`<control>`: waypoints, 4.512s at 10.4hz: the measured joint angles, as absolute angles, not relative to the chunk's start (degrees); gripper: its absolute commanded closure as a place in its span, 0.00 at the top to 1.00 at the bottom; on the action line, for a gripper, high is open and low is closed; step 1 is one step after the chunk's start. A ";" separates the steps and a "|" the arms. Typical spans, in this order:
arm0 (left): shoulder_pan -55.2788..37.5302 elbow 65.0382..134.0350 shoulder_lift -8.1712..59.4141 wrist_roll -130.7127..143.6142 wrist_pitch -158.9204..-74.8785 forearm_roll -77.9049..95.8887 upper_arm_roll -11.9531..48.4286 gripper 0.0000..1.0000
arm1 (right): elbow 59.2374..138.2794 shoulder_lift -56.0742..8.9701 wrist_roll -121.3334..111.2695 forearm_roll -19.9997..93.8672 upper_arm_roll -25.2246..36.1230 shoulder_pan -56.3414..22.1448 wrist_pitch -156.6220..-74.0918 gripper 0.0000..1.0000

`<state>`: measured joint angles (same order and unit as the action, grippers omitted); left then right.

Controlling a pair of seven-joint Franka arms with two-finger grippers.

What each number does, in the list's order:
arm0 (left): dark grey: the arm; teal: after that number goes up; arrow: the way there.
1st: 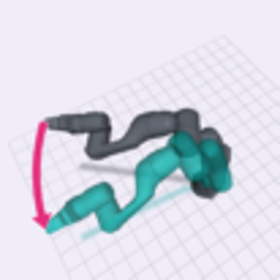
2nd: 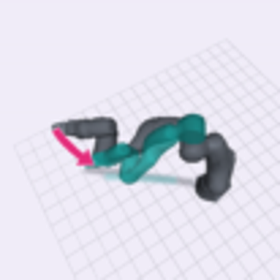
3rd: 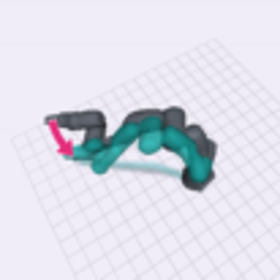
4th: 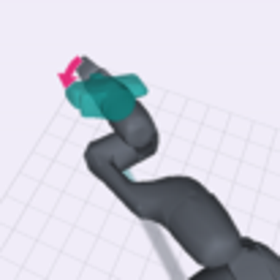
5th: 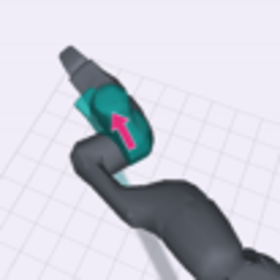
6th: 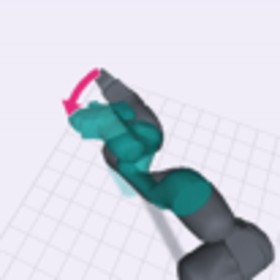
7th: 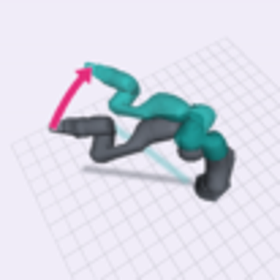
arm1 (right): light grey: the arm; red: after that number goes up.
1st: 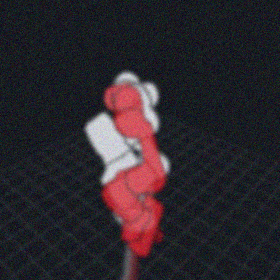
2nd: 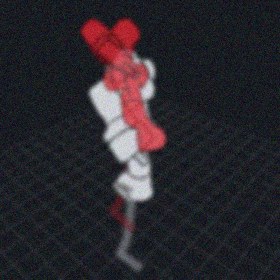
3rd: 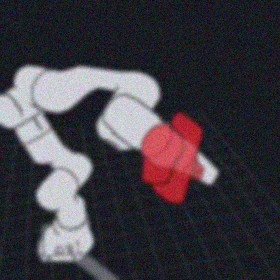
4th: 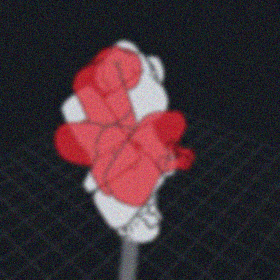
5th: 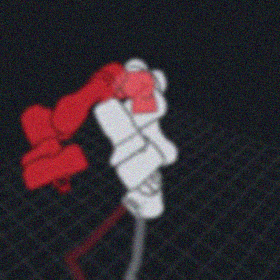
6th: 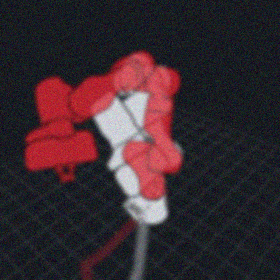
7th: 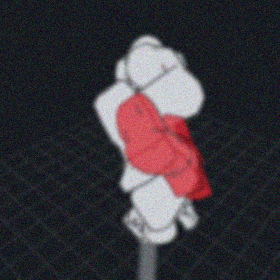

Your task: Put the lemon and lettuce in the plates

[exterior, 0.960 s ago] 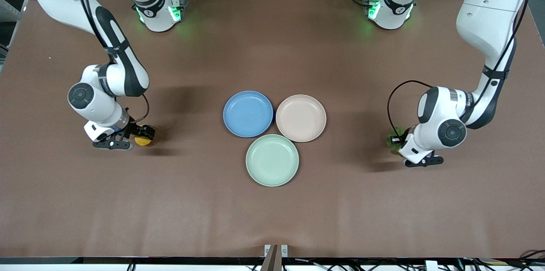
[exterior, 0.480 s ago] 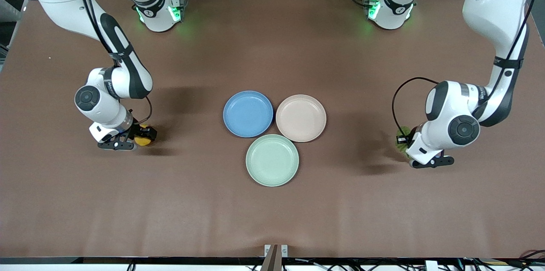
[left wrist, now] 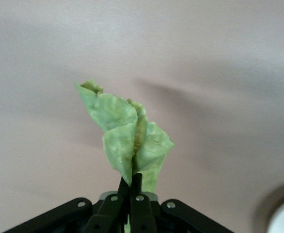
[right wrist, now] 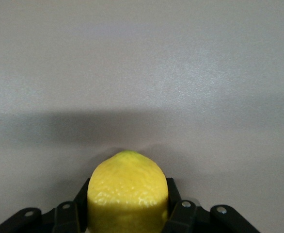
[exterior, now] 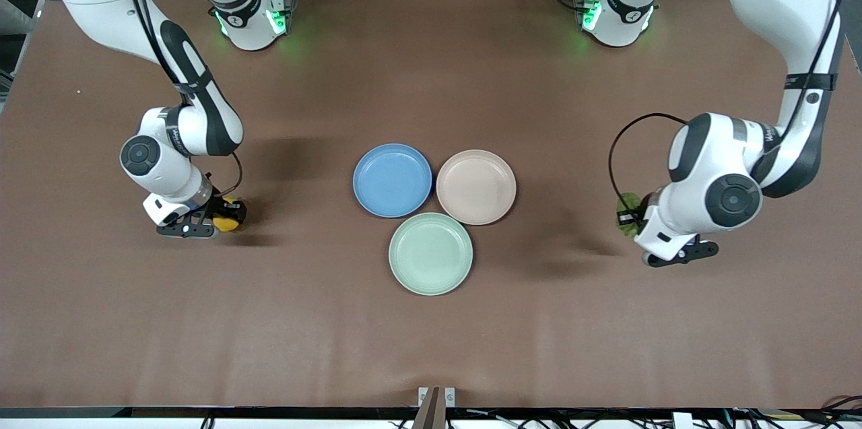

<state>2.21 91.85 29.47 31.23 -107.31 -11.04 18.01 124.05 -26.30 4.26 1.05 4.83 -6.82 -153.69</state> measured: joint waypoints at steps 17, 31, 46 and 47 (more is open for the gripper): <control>-22.87 86.48 40.86 79.83 -112.47 -9.86 18.25 1.00 | 109.13 -26.55 30.98 4.91 4.32 -38.83 -135.25 0.26; -11.46 82.35 29.08 47.39 -107.05 -10.67 16.25 1.00 | 103.64 -35.19 35.82 7.30 4.88 -43.51 -138.56 1.00; 7.29 82.60 14.89 19.31 -94.97 -7.92 16.49 1.00 | 78.57 -33.72 13.94 4.03 6.12 -22.18 -101.99 1.00; 7.84 82.62 13.71 19.31 -94.23 -6.27 16.50 1.00 | 78.45 -32.74 11.52 3.83 6.09 -20.10 -101.51 1.00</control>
<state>7.84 82.62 13.71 19.31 -94.23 -6.27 16.50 78.45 -32.74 11.52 3.83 6.09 -20.10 -101.51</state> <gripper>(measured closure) 0.000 0.000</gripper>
